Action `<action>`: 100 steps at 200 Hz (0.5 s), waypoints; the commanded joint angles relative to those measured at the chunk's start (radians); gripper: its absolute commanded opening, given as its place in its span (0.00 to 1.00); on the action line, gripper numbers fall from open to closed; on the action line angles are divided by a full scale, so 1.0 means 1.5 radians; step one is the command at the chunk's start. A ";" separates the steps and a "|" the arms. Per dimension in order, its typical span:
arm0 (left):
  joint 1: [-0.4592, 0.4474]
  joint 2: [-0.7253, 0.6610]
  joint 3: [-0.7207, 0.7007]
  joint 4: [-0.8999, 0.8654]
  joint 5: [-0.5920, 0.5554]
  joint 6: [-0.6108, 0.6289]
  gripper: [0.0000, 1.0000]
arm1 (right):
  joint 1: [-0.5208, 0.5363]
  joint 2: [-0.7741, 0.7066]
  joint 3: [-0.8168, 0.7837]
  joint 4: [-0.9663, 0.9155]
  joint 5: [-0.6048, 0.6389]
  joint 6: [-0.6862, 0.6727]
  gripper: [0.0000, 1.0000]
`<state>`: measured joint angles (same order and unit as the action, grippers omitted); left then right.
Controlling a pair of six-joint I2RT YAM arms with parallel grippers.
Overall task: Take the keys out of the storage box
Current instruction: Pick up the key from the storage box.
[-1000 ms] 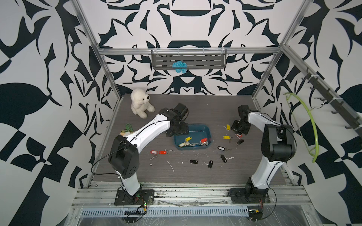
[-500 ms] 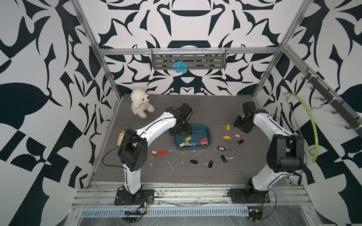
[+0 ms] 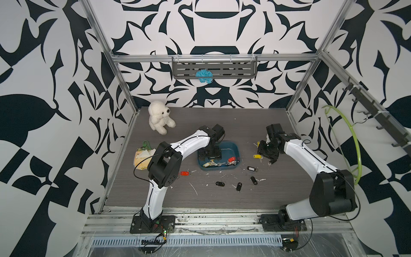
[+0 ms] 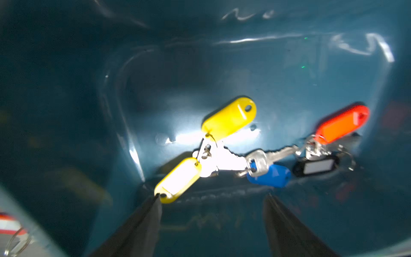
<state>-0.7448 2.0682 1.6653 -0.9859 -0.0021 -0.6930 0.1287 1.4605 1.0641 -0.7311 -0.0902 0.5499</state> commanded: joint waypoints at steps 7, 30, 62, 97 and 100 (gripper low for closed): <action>-0.003 0.032 0.035 -0.010 -0.004 -0.015 0.75 | 0.002 -0.016 0.005 0.003 -0.009 0.001 0.40; -0.008 0.060 0.058 -0.016 -0.014 -0.017 0.72 | 0.003 -0.017 0.005 0.002 -0.014 0.002 0.39; -0.013 0.102 0.108 -0.037 -0.033 -0.018 0.67 | 0.007 -0.025 -0.001 0.000 -0.017 0.000 0.38; -0.016 0.129 0.134 -0.058 -0.057 -0.022 0.58 | 0.006 -0.027 -0.003 -0.004 -0.018 -0.003 0.38; -0.016 0.130 0.134 -0.059 -0.058 -0.023 0.57 | 0.007 -0.027 -0.004 -0.004 -0.017 -0.004 0.38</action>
<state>-0.7639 2.2368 1.8404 -1.0115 -0.0490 -0.7185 0.1337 1.4509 1.0569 -0.7300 -0.1123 0.5495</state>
